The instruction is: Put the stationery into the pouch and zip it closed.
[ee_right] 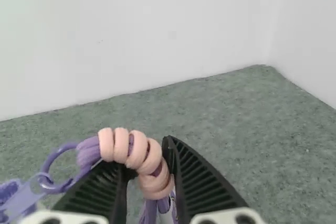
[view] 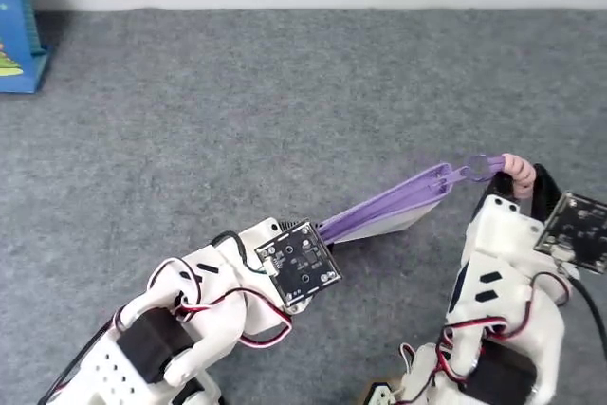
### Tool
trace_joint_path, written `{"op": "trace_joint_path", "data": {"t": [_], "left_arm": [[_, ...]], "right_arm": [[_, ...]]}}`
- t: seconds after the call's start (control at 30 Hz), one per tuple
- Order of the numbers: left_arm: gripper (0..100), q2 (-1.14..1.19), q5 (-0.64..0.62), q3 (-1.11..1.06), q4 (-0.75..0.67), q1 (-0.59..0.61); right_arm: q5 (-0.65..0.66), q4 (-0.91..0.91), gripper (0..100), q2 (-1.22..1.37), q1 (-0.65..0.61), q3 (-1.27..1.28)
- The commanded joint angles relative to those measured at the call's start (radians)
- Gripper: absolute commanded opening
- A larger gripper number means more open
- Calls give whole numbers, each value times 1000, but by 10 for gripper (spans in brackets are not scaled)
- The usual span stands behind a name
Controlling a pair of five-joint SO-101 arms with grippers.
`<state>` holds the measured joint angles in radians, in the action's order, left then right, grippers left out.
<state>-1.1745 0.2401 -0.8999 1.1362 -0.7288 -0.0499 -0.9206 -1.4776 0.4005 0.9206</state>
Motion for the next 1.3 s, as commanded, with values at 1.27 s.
{"op": "trace_joint_path", "data": {"t": [1.27], "left_arm": [[281, 5, -308, -62, -292, 318]], "right_arm": [[46, 219, 22, 409, -533, 178]]}}
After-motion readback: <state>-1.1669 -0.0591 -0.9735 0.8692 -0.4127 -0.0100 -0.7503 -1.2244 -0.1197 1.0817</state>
